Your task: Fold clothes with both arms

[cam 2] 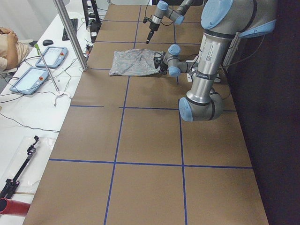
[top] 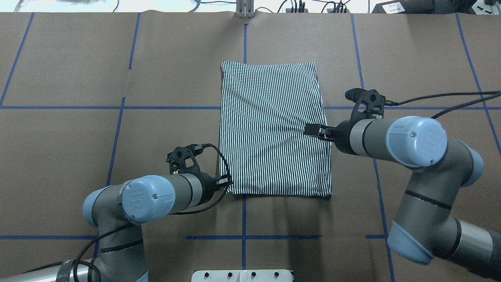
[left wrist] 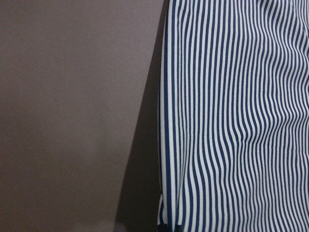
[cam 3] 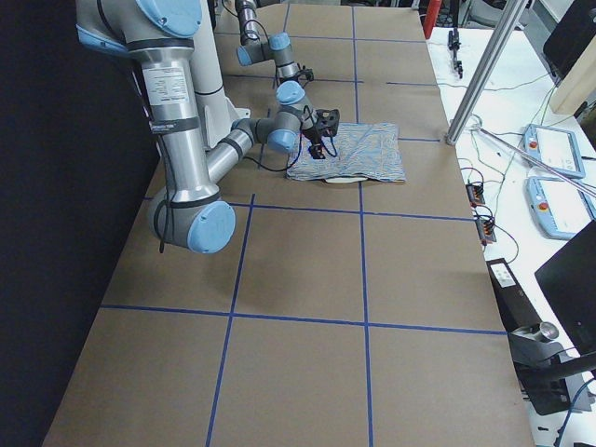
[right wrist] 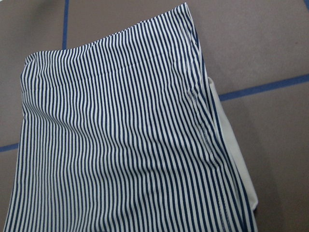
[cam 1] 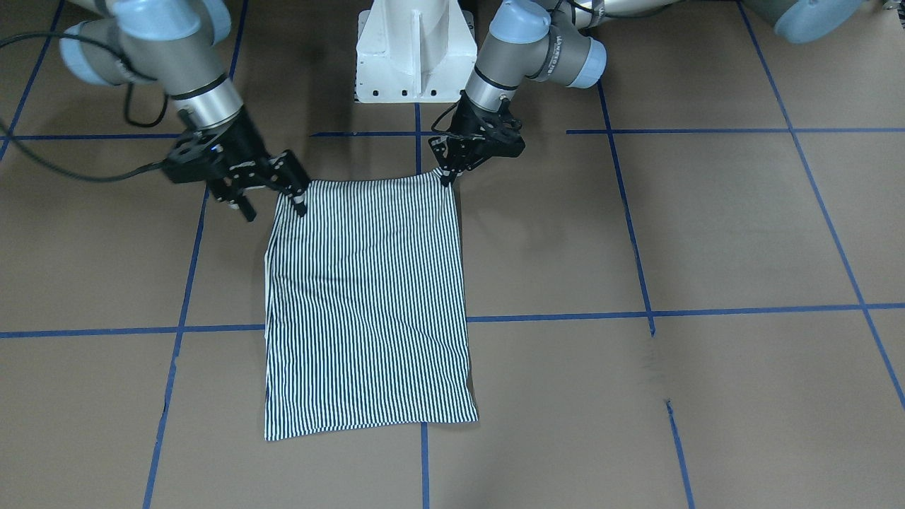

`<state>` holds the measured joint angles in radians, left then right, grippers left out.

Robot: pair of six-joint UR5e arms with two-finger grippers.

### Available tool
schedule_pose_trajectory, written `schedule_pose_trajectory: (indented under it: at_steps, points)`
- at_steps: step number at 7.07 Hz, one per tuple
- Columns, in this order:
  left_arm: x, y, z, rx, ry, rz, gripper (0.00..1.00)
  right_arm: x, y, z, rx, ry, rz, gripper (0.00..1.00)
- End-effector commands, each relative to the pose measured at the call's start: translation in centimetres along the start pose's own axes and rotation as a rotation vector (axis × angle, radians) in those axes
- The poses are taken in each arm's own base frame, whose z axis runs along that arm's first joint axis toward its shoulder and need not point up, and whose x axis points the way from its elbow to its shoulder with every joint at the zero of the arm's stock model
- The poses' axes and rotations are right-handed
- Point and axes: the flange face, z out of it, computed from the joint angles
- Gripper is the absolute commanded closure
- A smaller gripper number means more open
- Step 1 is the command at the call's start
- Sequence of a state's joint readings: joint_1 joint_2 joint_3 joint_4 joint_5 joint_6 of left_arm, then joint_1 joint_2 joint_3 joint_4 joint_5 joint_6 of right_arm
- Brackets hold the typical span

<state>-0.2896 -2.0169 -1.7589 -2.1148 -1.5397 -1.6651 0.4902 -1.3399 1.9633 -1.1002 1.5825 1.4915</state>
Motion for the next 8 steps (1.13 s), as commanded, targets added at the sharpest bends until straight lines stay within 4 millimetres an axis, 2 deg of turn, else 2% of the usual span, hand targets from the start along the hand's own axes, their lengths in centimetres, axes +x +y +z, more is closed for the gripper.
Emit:
schedule_pose_trajectory:
  at_steps: [1, 2, 3, 4, 6, 7, 8]
  points:
    - [-2.5, -0.5, -1.8, 0.004, -0.009, 0.007, 1.00, -2.1, 6.1, -0.2, 0.023, -0.031, 0.100, 0.14]
    - [-3.5, -0.5, -2.6, 0.002, -0.012, 0.007, 1.00, -2.5, 8.0, 0.0, 0.042, 0.035, 0.127, 0.18]
    - [-3.5, -0.4, -2.6, 0.001, -0.011, 0.007, 1.00, -3.4, 8.6, 0.1, 0.052, 0.102, 0.200, 0.19]
    - [-3.4, -0.1, -2.5, -0.003, -0.011, 0.007, 1.00, -4.7, 9.2, 0.7, 0.059, 0.163, 0.268, 0.20]
    - [-3.2, 0.2, -2.6, -0.006, -0.007, -0.001, 1.00, -7.9, 11.4, 1.8, 0.073, 0.271, 0.407, 0.32]
    - [-3.2, 0.2, -2.6, -0.006, -0.007, -0.001, 1.00, -8.6, 12.2, 3.3, 0.073, 0.292, 0.400, 0.32]
    - [-3.0, 0.3, -2.6, -0.008, -0.004, -0.001, 1.00, -8.3, 12.9, 4.0, 0.065, 0.311, 0.390, 0.32]
